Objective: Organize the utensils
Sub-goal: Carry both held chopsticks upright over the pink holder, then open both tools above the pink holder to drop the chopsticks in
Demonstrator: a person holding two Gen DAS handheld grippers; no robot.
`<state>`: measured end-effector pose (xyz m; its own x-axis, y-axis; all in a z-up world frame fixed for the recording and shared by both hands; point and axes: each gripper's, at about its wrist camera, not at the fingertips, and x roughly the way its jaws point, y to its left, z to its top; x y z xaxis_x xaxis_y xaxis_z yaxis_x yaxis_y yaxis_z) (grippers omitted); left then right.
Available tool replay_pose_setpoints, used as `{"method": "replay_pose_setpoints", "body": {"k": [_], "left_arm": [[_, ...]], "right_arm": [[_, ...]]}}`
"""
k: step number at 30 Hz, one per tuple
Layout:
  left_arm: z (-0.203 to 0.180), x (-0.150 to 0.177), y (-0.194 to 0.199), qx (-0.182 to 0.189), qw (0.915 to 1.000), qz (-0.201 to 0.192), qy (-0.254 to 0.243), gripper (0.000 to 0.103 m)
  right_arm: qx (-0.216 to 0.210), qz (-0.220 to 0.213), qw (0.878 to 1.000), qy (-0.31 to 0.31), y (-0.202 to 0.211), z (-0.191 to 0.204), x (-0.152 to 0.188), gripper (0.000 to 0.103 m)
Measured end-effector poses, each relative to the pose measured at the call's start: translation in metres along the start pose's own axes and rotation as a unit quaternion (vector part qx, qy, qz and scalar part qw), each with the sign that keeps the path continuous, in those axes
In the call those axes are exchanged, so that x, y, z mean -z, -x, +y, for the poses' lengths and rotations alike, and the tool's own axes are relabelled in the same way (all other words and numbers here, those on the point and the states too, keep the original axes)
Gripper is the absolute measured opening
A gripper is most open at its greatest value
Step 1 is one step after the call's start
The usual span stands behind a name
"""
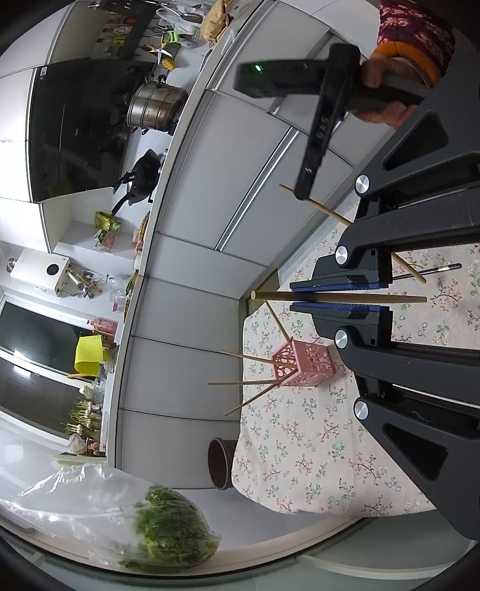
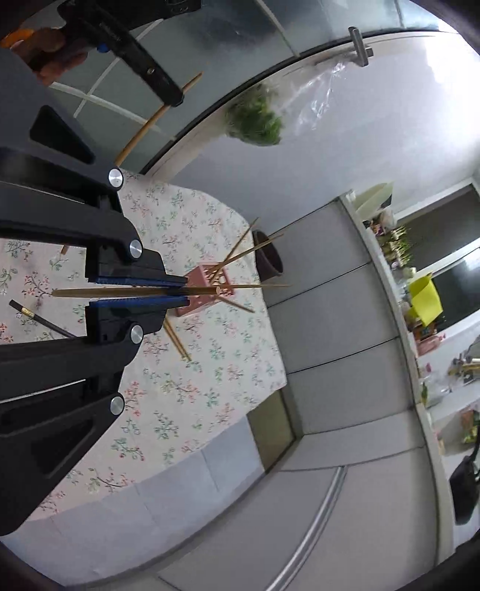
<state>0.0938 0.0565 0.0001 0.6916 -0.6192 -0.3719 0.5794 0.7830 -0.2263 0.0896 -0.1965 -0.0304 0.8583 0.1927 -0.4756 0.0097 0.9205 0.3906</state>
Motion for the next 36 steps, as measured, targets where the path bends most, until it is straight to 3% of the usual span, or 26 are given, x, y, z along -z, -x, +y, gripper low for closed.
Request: {"method": "replay_pose_setpoints", "body": {"k": [11,21,29,36], "left_arm": [[-0.003,-0.031,-0.02,-0.03,0.9993,-0.022,-0.004,0.004],[0.013,-0.067,-0.036,-0.057,0.9963,-0.064,0.009,0.004],[0.024,-0.1,-0.054,-0.083,0.991,-0.104,0.0,0.004],[0.041,-0.115,-0.09,-0.094,0.9875,-0.127,0.0,0.004]], "right_arm": [[-0.005,-0.055,0.998,0.02,0.003,0.017,-0.055,0.005],[-0.014,-0.111,0.993,0.026,-0.011,0.036,-0.1,0.005],[-0.011,-0.145,0.988,0.042,-0.044,0.052,-0.131,0.005],[0.003,-0.155,0.987,0.053,-0.087,0.051,-0.134,0.005]]}}
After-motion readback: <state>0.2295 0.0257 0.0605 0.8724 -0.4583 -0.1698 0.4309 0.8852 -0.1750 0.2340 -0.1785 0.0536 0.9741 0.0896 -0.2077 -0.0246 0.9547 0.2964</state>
